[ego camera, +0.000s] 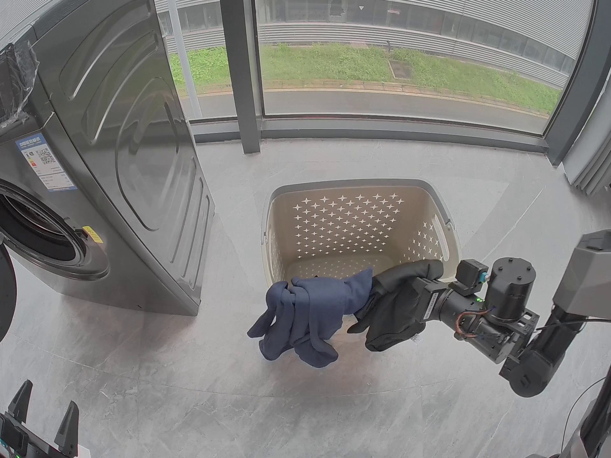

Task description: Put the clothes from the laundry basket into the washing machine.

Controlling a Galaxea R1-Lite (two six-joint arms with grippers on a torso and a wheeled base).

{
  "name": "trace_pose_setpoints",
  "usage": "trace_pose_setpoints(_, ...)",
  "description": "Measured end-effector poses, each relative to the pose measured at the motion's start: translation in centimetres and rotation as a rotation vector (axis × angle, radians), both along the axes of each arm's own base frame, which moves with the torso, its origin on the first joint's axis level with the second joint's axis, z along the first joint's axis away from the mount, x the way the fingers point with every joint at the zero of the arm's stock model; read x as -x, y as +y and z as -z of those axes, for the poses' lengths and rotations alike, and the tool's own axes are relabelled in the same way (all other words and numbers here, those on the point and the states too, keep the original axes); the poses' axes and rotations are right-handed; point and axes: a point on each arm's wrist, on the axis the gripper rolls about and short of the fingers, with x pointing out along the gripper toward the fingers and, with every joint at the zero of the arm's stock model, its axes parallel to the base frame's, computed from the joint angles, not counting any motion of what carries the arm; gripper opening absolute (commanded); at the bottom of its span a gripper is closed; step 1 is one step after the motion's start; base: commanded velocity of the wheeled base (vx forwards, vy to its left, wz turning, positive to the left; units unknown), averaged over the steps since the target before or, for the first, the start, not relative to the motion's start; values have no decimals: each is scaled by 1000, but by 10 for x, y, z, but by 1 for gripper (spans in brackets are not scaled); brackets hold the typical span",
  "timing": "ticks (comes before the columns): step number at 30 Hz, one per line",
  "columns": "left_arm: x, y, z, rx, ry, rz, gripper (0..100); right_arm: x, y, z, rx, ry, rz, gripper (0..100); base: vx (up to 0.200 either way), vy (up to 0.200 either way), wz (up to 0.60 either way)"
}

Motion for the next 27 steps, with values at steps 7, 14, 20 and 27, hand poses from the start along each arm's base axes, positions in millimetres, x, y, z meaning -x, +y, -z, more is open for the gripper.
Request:
trace_pose_setpoints(7,0,0,0,0,0,2,100,28,-3,-50,20,-148,-52,0,0,0,0)
trace_pose_setpoints(14,0,0,0,-1,0,2,100,50,-4,-89,51,-197,-107,0,0,0,0)
trace_pose_setpoints(20,0,0,0,-1,0,2,100,77,-11,-111,30,-234,-136,0,0,0,0)
trace_pose_setpoints(27,0,0,0,0,0,1,100,89,-22,-124,3,-278,-106,0,-200,0,0)
